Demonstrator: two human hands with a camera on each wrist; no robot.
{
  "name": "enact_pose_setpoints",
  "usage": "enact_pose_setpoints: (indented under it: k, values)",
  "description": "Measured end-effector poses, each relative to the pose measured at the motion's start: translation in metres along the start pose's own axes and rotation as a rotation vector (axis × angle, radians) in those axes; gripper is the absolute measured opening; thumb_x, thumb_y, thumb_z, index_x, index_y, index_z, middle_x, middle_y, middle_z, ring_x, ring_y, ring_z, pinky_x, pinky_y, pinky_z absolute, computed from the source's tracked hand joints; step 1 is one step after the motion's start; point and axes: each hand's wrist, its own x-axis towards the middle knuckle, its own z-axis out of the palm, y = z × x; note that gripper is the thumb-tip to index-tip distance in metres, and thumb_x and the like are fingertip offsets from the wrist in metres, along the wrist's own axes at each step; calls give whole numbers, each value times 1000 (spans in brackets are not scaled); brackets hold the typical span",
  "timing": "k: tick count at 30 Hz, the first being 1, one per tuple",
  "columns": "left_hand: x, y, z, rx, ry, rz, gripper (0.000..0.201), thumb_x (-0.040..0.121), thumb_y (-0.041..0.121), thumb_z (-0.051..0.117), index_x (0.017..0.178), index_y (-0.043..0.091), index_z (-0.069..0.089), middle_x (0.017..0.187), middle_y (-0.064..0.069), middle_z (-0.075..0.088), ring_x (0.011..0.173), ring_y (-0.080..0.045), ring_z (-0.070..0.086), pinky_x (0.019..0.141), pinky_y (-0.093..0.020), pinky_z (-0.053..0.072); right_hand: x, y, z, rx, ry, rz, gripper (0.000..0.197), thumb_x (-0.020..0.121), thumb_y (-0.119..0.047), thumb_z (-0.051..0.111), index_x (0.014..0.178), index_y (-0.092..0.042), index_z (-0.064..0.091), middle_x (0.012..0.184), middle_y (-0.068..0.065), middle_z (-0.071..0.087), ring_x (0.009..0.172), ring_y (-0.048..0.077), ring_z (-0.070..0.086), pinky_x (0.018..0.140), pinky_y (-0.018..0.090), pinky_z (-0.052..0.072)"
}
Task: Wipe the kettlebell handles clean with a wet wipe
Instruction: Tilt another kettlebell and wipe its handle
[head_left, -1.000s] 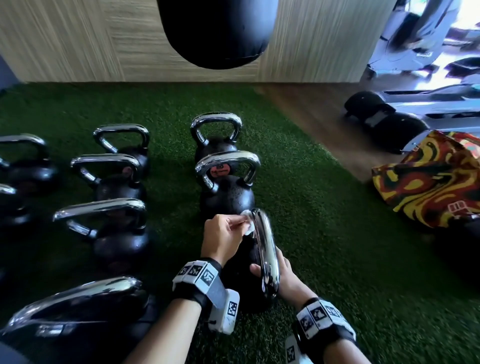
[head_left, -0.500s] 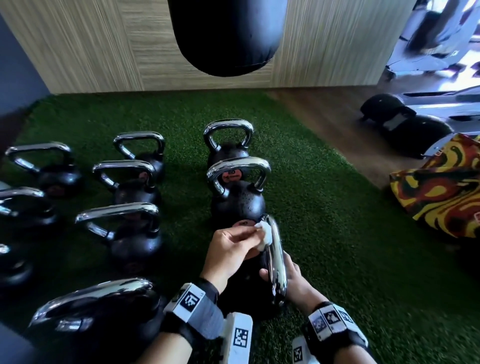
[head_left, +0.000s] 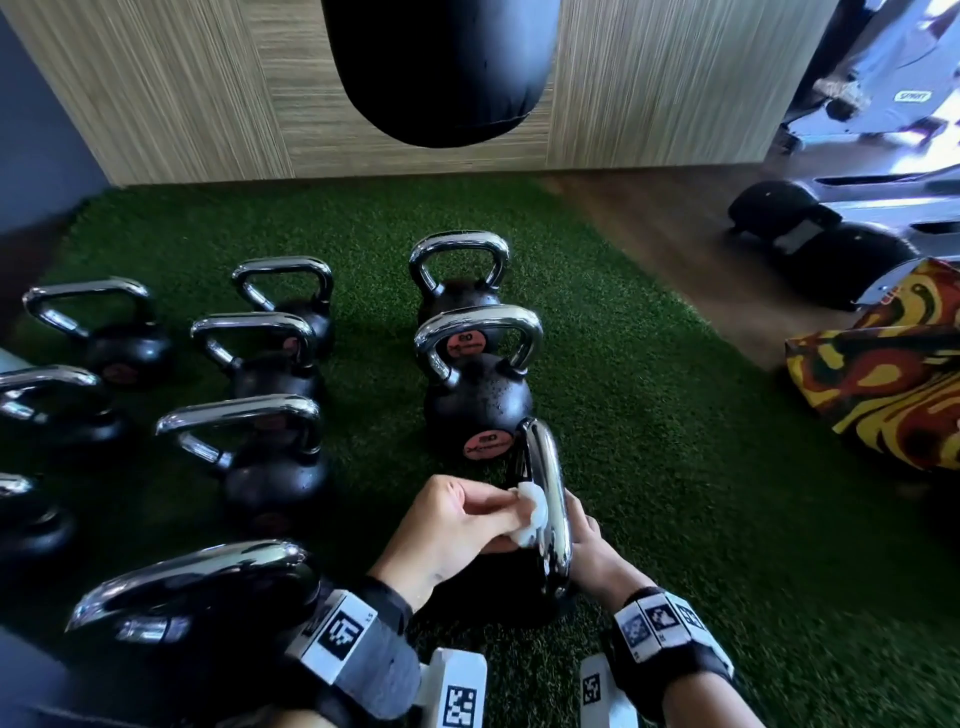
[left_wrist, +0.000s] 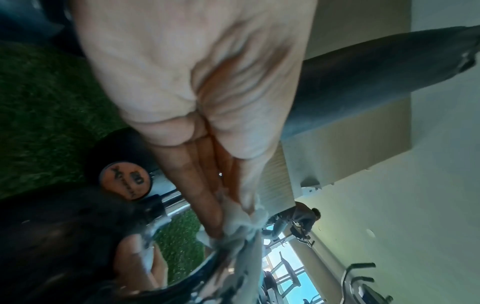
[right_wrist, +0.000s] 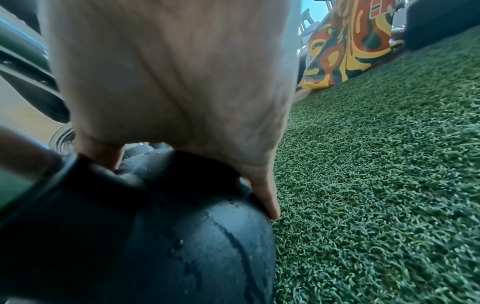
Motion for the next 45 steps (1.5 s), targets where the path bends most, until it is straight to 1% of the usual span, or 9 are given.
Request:
enact_pose_setpoints:
  k: [6,9,13,27,31,34,36,41,45]
  values:
    - [-16,-20,-2,186,-79,168,7,75,24,86,82,26,84,85,3,81,80,-4,74,78,-20,57,-3,-2,-1,-27,12,13,93,77,-39,74,155,-41,22,147,15,31,124,22,35,112,35,32]
    - [-17,-22,-4,286,-26,263,9,78,26,88,85,31,84,88,11,81,88,-6,76,84,-23,57,-3,-3,0,-31,19,17,94,71,-42,65,155,-43,22,146,14,33,118,19,35,111,35,33]
    - [-24,-29,-4,337,-84,266,8,82,23,86,87,29,85,91,11,81,91,-9,77,86,-33,60,0,2,1,-20,38,-1,78,92,-26,72,155,-39,27,146,13,32,122,19,36,114,32,32]
    - [-39,-61,5,406,-35,422,19,95,35,72,89,20,82,92,10,78,87,-9,74,80,-33,58,4,3,2,24,45,9,84,85,-40,79,154,-36,30,146,12,32,133,24,37,114,34,33]
    - [-34,-61,4,378,-10,362,11,90,30,78,86,21,83,88,8,79,84,-10,74,81,-32,57,32,38,-1,15,53,-48,100,57,-71,87,144,-50,41,138,3,62,122,16,62,110,42,49]
    - [-28,-53,-2,306,28,266,5,86,24,82,83,20,83,84,5,80,83,-11,76,81,-24,54,46,54,-7,-76,89,-52,81,61,-73,81,134,-61,50,123,-3,73,108,15,71,98,43,57]
    - [-22,-45,-5,254,108,220,2,85,21,83,86,20,83,86,7,80,84,-8,76,79,-18,52,12,7,-16,-171,218,-40,53,81,-60,72,131,-48,62,119,-5,74,101,12,70,92,29,53]
    - [-13,-16,-6,-74,217,103,9,87,4,74,87,12,79,78,2,75,72,-9,68,64,-20,58,-36,-58,-49,-119,796,-481,28,91,-11,66,110,-29,77,91,-4,77,71,9,68,67,24,52]
    - [-17,12,-4,-307,151,67,14,83,12,71,95,7,76,78,0,75,70,-5,71,61,-19,58,-72,-99,-51,-185,467,-866,27,84,-16,81,106,-32,80,88,-12,74,65,8,65,57,18,51]
